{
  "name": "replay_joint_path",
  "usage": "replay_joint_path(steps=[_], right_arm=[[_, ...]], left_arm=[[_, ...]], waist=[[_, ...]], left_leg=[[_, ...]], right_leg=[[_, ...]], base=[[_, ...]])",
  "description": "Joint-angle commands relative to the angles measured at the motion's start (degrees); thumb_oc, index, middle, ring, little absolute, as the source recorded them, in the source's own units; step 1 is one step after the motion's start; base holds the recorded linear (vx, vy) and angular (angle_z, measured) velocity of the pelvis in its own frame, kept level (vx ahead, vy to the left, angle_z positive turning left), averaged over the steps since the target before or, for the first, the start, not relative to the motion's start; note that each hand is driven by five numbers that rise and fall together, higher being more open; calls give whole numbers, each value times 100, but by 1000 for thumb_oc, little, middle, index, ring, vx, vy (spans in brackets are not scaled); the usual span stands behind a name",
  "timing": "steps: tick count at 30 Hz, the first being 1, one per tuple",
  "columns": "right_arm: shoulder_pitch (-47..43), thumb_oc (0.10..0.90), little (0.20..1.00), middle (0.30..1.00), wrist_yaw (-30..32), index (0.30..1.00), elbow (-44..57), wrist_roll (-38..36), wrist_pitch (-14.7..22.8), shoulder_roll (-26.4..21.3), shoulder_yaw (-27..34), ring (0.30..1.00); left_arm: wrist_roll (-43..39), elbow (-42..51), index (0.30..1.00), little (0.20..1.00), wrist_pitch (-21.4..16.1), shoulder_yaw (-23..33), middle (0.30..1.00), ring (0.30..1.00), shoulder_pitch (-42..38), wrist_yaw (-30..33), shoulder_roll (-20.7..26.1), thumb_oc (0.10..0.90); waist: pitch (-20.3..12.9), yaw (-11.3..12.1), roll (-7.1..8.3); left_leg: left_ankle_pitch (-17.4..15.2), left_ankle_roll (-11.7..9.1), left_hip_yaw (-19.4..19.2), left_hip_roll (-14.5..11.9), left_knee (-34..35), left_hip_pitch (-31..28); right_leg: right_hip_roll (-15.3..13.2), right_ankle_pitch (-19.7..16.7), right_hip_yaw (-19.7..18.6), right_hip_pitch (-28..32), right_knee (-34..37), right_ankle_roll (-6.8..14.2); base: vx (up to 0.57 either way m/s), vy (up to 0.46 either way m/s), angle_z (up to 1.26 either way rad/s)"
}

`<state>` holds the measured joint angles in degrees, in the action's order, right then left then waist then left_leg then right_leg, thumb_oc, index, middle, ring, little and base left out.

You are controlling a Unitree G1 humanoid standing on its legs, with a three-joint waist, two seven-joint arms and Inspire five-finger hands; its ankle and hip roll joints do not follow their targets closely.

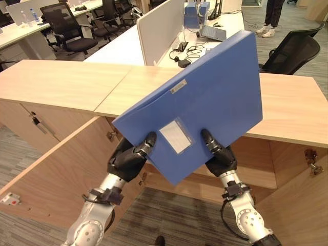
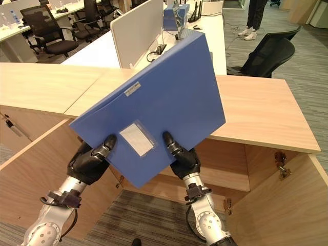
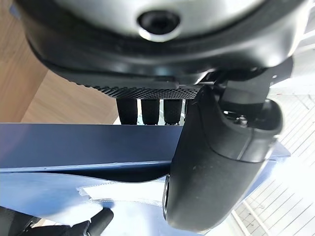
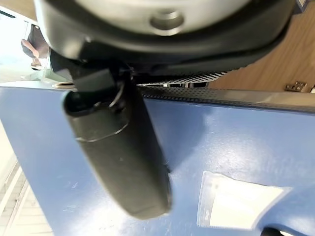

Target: Put the empty folder in the office cabinet

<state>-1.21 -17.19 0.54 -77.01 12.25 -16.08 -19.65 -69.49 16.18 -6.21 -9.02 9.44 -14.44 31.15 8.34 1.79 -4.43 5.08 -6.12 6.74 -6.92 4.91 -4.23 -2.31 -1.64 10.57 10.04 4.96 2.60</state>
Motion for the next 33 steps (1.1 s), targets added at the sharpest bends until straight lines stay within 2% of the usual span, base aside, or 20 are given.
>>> replay_joint_path(steps=[1,11,12,13,14,18,20,22,23,24,27,30,31,33], right_arm=[[-863,400,300,300,-359,300,826,-66,267,229,4,300],[-755,400,300,300,-540,300,809,37,-79,-16,-247,300],[-744,400,300,300,-561,300,781,54,-145,-65,-281,300],[-742,400,300,300,-584,300,719,148,-222,-187,-352,300],[-714,400,300,300,-562,300,716,344,-283,-303,-357,300],[-578,400,300,300,-632,300,640,644,-529,-575,-318,300],[-499,400,300,300,-599,300,491,934,-660,-752,-266,300],[-367,400,300,300,-607,300,193,1458,-839,-1141,-120,300],[-367,400,300,300,-607,300,193,1458,-839,-1141,-120,300],[-307,400,300,300,-632,300,68,1766,-874,-1376,7,300],[-245,400,300,300,-789,300,53,2098,-945,-1770,136,300],[-203,400,300,300,-852,300,121,2307,-946,-1994,228,300],[-150,400,300,300,-938,300,227,2464,-957,-2178,303,300],[-84,400,300,300,-960,300,271,2567,-945,-2314,400,300]], left_arm=[[16,400,300,300,-490,297,300,300,-593,-452,-5,400],[163,378,300,300,-540,343,300,300,-587,-478,-135,400],[215,366,354,354,-579,352,354,354,-587,-441,-165,436],[342,334,596,596,-654,354,596,596,-589,-375,-208,598],[484,309,900,900,-700,376,900,900,-593,-329,-241,800],[935,163,900,900,-795,484,900,900,-538,-188,-374,800],[1259,3,900,900,-846,550,900,900,-511,-111,-453,800],[1780,-452,900,900,-903,722,900,900,-394,0,-541,800],[1780,-452,900,900,-903,722,900,900,-394,0,-541,800],[2127,-757,900,900,-947,812,900,900,-297,2,-520,800],[2487,-1451,900,900,-962,936,900,900,-144,44,-557,800],[2732,-1888,900,900,-977,975,900,900,-50,87,-601,800],[2873,-2460,900,900,-952,966,900,900,66,72,-695,800],[3242,-3022,900,900,-926,938,900,900,164,132,-715,800]], waist=[[-313,-60,232],[-309,-43,273],[-312,-35,282],[-312,-26,289],[-311,-22,299],[-310,-9,330],[-305,7,352],[-282,26,384],[-282,26,384],[-270,32,394],[-265,34,406],[-260,33,403],[-252,23,398],[-250,13,402]], left_leg=[[-127,-338,-346,-415,9,-94],[-116,-335,-348,-403,9,-77],[-114,-336,-346,-404,9,-73],[-108,-340,-344,-403,9,-67],[-109,-343,-345,-402,9,-61],[-109,-353,-339,-405,9,-54],[-108,-355,-335,-401,9,-40],[-96,-359,-333,-395,9,-21],[-96,-359,-333,-395,9,-21],[-91,-362,-331,-395,9,-4],[-82,-369,-341,-387,9,12],[-74,-371,-342,-388,9,32],[-68,-372,-345,-392,9,55],[-61,-372,-350,-392,9,82]], right_leg=[[-319,603,-359,233,-114,448],[-330,588,-344,219,-117,452],[-331,586,-344,216,-115,452],[-333,582,-339,210,-116,451],[-331,584,-326,207,-117,450],[-337,573,-308,209,-107,454],[-339,571,-287,209,-108,457],[-346,550,-266,199,-104,470],[-346,550,-266,199,-104,470],[-355,538,-262,186,-95,483],[-368,511,-255,165,-79,508],[-373,500,-248,146,-75,520],[-385,482,-240,123,-71,538],[-395,470,-246,103,-62,552]], base=[[0,0,0],[0,0,0],[0,0,0],[0,0,0],[0,0,0],[0,0,0],[0,0,0],[0,0,0],[0,0,0],[0,0,0],[0,0,0],[-6,12,1],[-18,40,1],[-11,37,0]])
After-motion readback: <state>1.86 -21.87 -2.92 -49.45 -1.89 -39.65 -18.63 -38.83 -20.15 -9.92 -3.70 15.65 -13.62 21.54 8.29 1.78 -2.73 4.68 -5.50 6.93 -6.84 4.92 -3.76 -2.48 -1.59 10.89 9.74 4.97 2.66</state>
